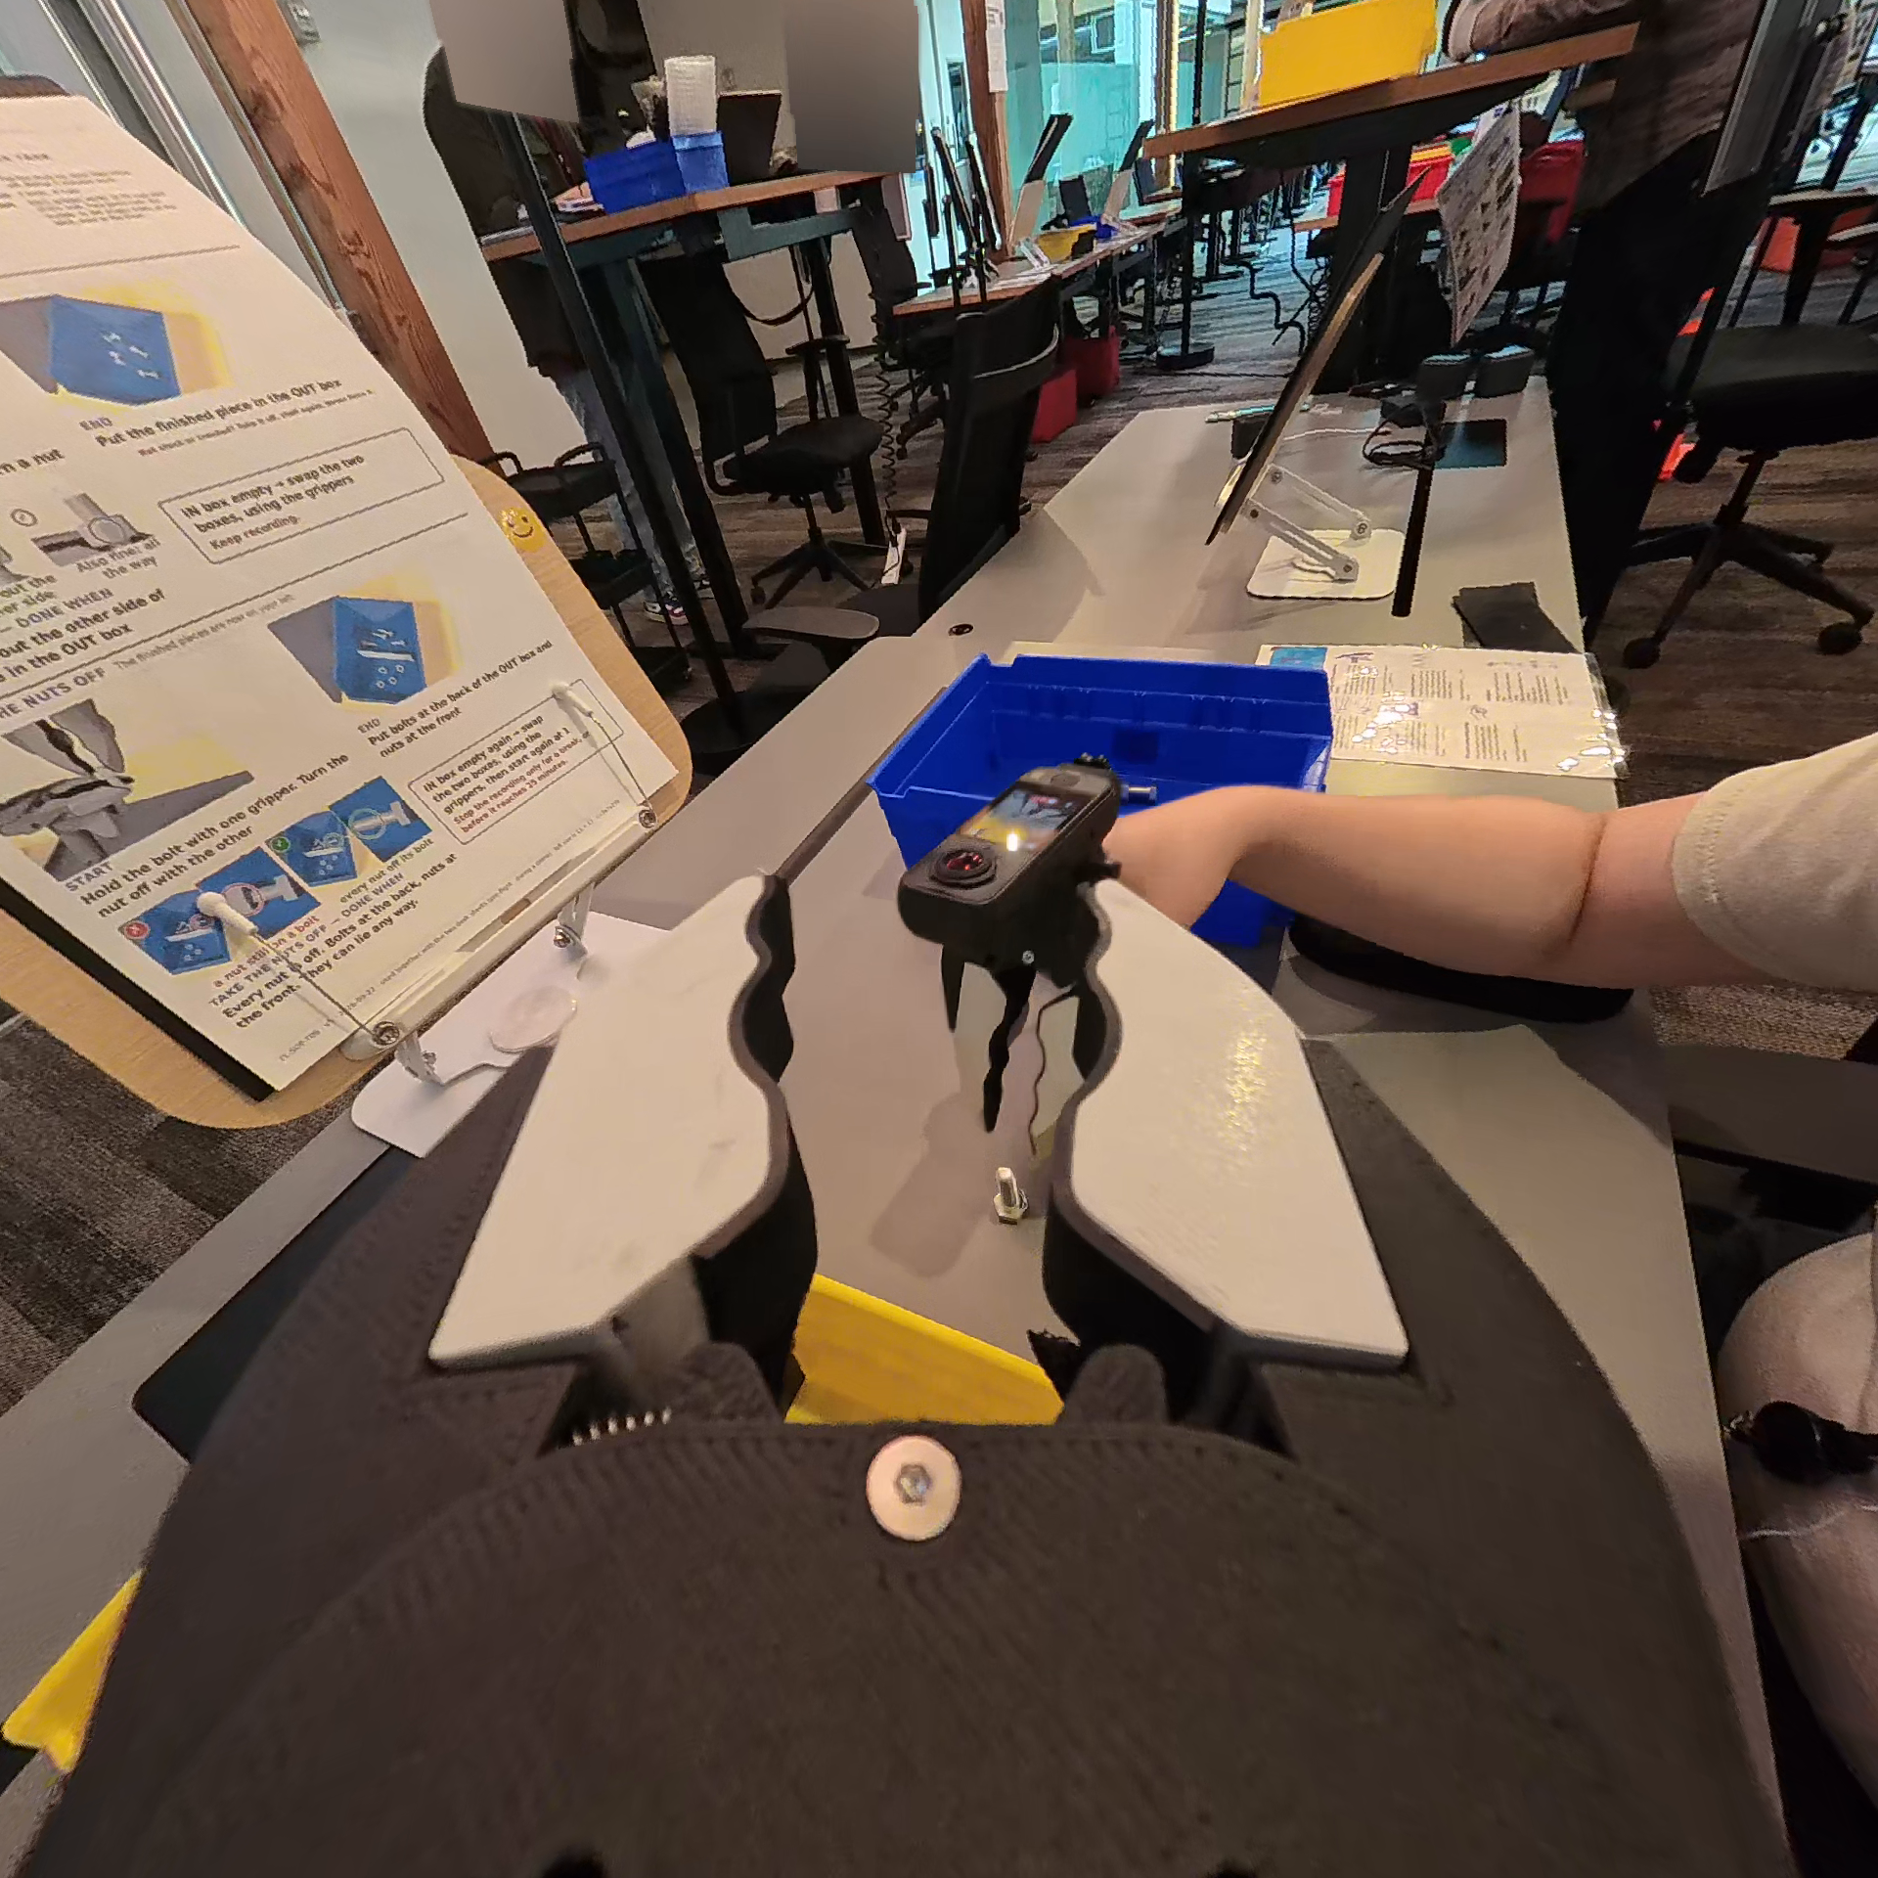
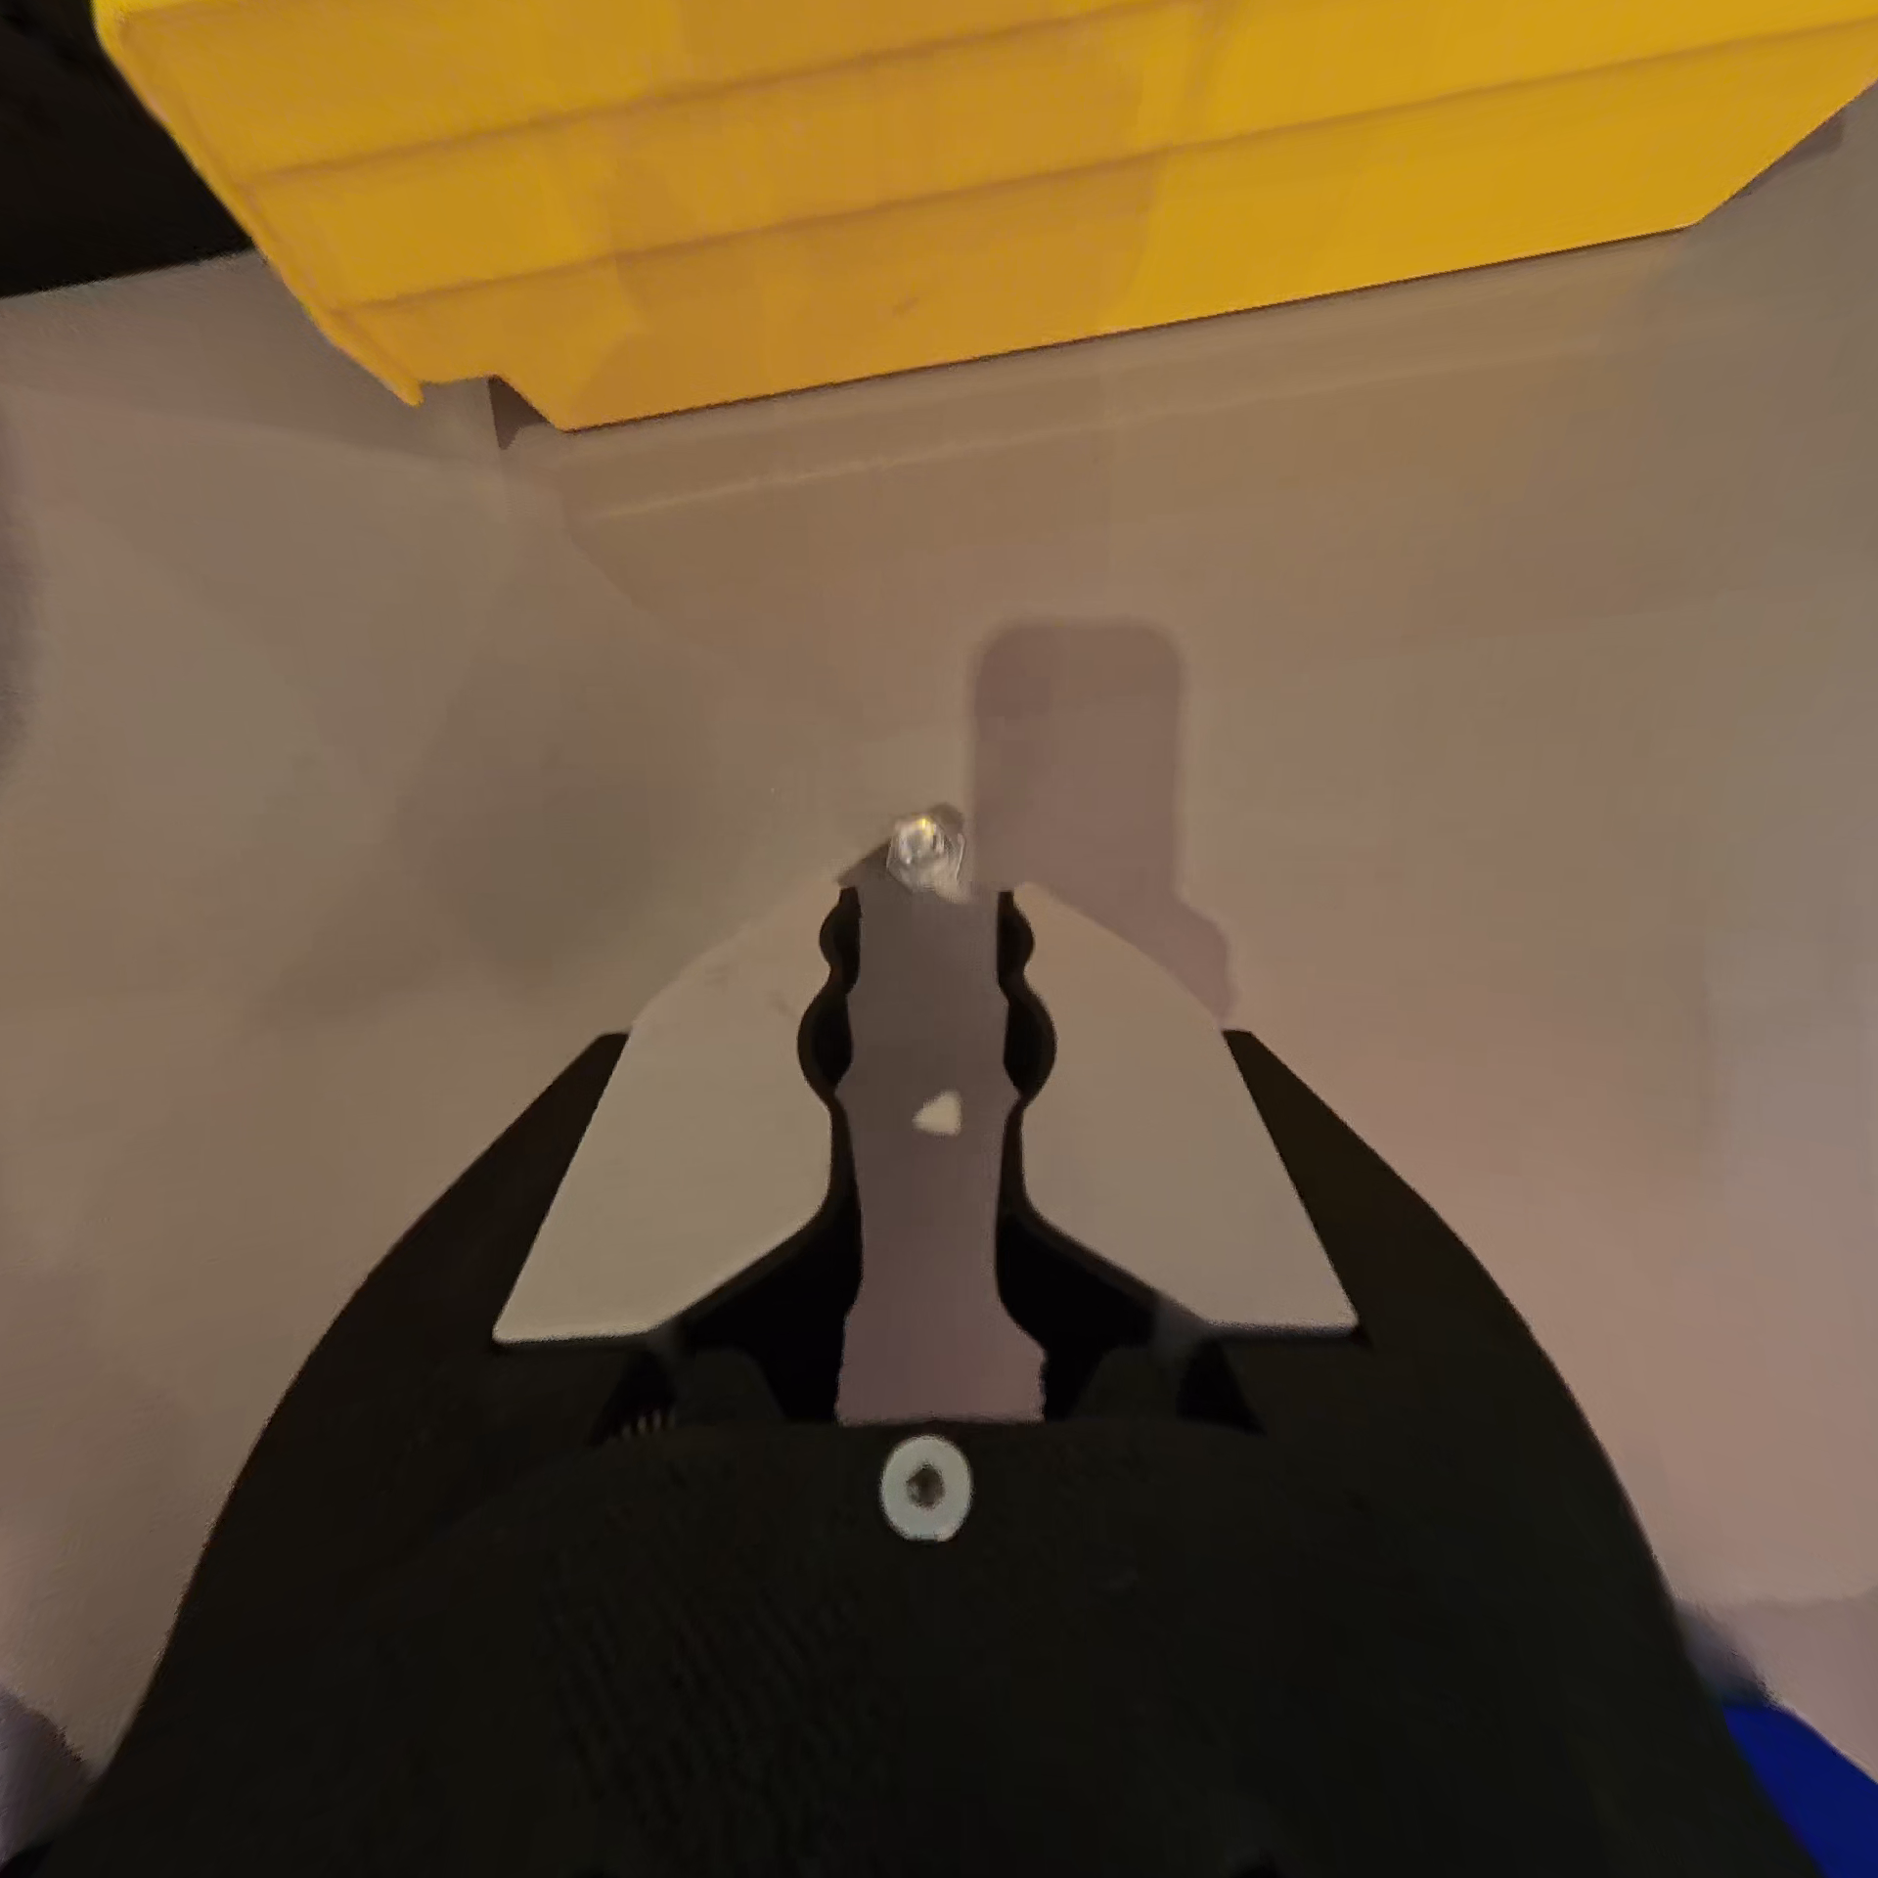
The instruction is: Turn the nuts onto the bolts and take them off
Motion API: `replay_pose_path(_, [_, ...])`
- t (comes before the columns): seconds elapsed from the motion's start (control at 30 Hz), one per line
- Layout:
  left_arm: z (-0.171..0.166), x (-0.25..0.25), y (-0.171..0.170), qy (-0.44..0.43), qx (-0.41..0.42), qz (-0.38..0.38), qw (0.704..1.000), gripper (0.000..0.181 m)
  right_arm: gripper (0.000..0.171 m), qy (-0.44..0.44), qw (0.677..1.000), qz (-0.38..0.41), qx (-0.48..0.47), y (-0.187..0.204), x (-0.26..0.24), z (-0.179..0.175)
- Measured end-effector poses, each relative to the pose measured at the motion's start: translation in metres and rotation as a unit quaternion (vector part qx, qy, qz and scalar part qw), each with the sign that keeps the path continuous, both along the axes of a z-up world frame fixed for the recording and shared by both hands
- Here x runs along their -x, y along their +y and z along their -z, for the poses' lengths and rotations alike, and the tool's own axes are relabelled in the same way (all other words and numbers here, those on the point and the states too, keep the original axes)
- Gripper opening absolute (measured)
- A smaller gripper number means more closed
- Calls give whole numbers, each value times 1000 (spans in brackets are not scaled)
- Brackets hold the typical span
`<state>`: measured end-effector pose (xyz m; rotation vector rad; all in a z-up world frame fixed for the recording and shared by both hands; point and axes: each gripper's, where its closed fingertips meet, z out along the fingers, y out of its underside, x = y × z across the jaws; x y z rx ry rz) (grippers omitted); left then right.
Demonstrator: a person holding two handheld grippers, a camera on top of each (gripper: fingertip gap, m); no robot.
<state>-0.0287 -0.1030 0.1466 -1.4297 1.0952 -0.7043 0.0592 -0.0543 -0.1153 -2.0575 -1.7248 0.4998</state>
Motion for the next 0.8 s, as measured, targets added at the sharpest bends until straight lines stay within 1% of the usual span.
replay_pose_path(0.07, [1,2,0,2,1,0,1000,54,28,-30,999,-18,-4,-9,-15,-5])
replay_pose_path(0.13, [0,4,0,3,0,-2,1000,55,30,-81,995,-52,6,-27,-35,-2])
replay_pose_path(0.27, [-3,9,1,-4,-1,-5,1000,55,31,-203,965,-164,-35,-53,-65,21])
replay_pose_path(0.33, [-5,13,1,-8,0,-9,1000,56,31,-222,959,-173,-34,-54,-65,29])
replay_pose_path(0.4, [-7,16,0,-13,-2,-12,1000,57,30,-210,964,-160,-44,-46,-56,30])
replay_pose_path(0.5, [-12,20,-3,-21,-7,-14,1000,57,30,-152,974,-146,-85,-30,-32,23])
replay_pose_path(0.53, [-13,21,-3,-22,-10,-16,1000,57,30,-132,977,-132,-106,-21,-22,20])
replay_pose_path(0.6, [-14,23,-5,-23,-11,-16,1000,58,29,-94,984,-89,-119,-6,-6,15])
replay_pose_path(0.7, [-13,22,-5,-21,-8,-15,1000,59,24,-40,994,-50,-91,0,13,16])
replay_pose_path(0.77, [-15,21,-4,-27,-5,-14,1000,59,23,-30,996,-36,-74,2,17,20])
replay_pose_path(0.8, [-16,20,-4,-33,-4,-9,999,59,19,-27,997,-32,-69,3,17,22])
